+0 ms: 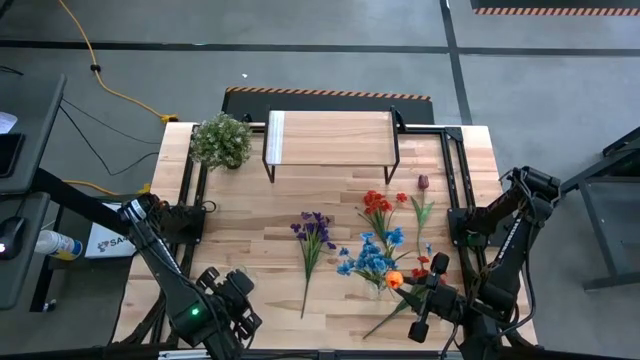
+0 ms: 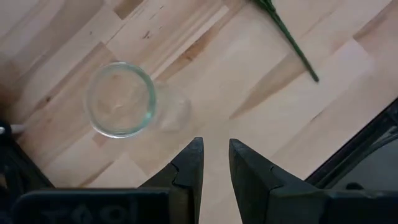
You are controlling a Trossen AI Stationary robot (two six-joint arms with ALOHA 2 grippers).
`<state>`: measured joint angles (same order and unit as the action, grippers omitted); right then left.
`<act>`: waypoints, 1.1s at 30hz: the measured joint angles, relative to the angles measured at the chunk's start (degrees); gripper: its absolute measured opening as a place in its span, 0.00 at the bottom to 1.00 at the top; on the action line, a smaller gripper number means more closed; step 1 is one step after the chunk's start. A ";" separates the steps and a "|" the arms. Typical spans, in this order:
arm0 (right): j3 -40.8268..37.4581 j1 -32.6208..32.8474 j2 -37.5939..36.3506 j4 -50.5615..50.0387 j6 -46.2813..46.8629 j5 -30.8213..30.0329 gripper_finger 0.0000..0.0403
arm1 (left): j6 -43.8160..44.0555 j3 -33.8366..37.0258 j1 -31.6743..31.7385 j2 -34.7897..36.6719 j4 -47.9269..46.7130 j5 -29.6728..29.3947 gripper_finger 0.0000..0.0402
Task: Pick and place flowers into a vace then onto a shelf
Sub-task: Put the light orange flower into the right transparent vase
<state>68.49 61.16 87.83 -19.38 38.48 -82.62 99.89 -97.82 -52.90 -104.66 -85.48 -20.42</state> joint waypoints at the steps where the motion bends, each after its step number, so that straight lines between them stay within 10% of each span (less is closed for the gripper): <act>1: 0.00 -0.01 0.00 0.17 0.00 0.10 0.19 | 0.01 0.00 -0.01 0.00 -0.77 0.00 0.28; 33: 0.02 2.46 -1.05 6.19 -8.12 6.51 0.44 | -0.84 -0.04 0.02 0.46 3.48 -1.20 0.28</act>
<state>68.51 63.61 86.78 -13.19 30.36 -76.11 99.04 -97.86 -52.88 -104.20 -82.01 -21.63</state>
